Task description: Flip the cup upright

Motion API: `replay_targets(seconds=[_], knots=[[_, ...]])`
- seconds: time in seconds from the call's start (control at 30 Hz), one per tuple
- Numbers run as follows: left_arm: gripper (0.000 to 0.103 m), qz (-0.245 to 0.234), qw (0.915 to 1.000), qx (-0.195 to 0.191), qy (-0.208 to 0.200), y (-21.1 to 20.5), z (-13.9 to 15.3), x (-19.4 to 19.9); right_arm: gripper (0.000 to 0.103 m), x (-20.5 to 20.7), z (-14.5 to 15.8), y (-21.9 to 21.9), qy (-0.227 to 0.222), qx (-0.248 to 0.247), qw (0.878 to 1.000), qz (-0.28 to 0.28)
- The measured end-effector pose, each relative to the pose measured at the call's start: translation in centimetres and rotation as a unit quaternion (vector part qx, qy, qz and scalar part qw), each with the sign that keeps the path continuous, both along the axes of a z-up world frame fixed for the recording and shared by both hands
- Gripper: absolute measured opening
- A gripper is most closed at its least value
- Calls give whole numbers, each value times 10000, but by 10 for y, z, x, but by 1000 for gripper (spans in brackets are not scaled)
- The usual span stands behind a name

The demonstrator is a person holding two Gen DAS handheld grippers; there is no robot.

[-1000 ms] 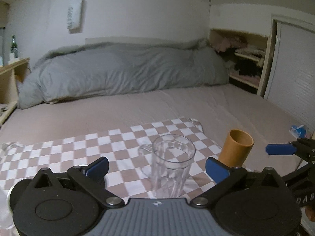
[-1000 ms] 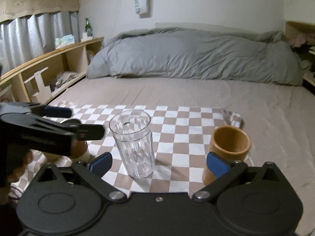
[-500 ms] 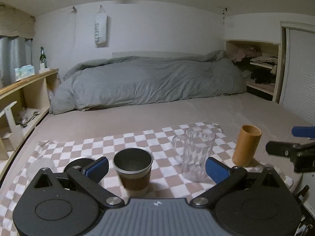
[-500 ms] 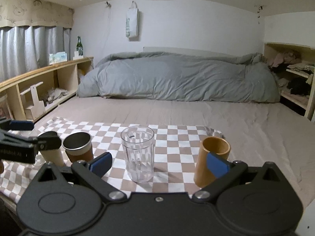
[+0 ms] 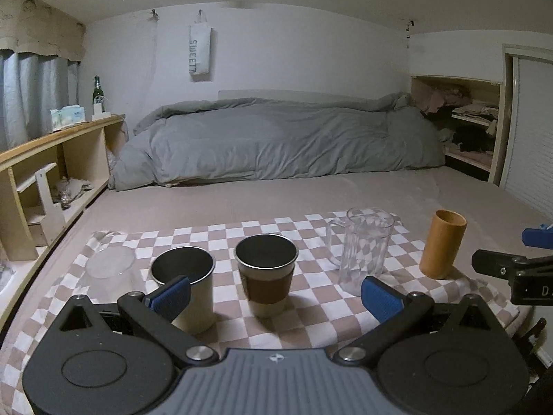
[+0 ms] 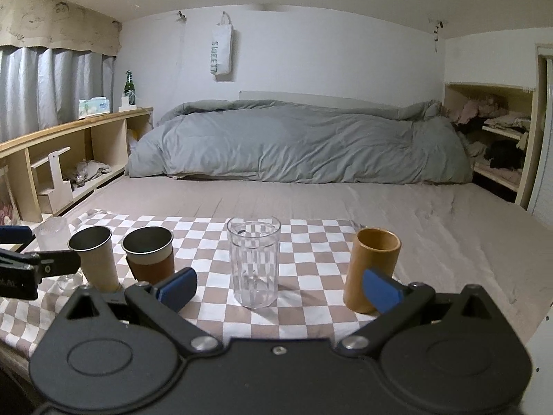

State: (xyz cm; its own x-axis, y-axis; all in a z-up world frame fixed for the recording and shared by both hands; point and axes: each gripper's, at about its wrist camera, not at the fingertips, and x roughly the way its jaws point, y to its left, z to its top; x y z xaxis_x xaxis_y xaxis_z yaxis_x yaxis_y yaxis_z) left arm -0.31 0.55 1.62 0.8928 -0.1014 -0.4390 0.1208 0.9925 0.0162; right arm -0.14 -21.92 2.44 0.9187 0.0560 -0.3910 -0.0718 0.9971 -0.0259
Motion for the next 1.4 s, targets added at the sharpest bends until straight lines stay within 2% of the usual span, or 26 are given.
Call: replay_targets(seconds=[0.27,0.47,1.4], knots=[[103,210,9997,93,-7,5,-5,-6,103,-9,-5,6,3,69,9999,-95],[103,149,9996,217,48,0,-8,-5,103,-12,-7,7,23,121,9999,-101],[103,221,9997,101,42,5,-8,-6,103,-12,-11,13,72,-35,9999,-93]])
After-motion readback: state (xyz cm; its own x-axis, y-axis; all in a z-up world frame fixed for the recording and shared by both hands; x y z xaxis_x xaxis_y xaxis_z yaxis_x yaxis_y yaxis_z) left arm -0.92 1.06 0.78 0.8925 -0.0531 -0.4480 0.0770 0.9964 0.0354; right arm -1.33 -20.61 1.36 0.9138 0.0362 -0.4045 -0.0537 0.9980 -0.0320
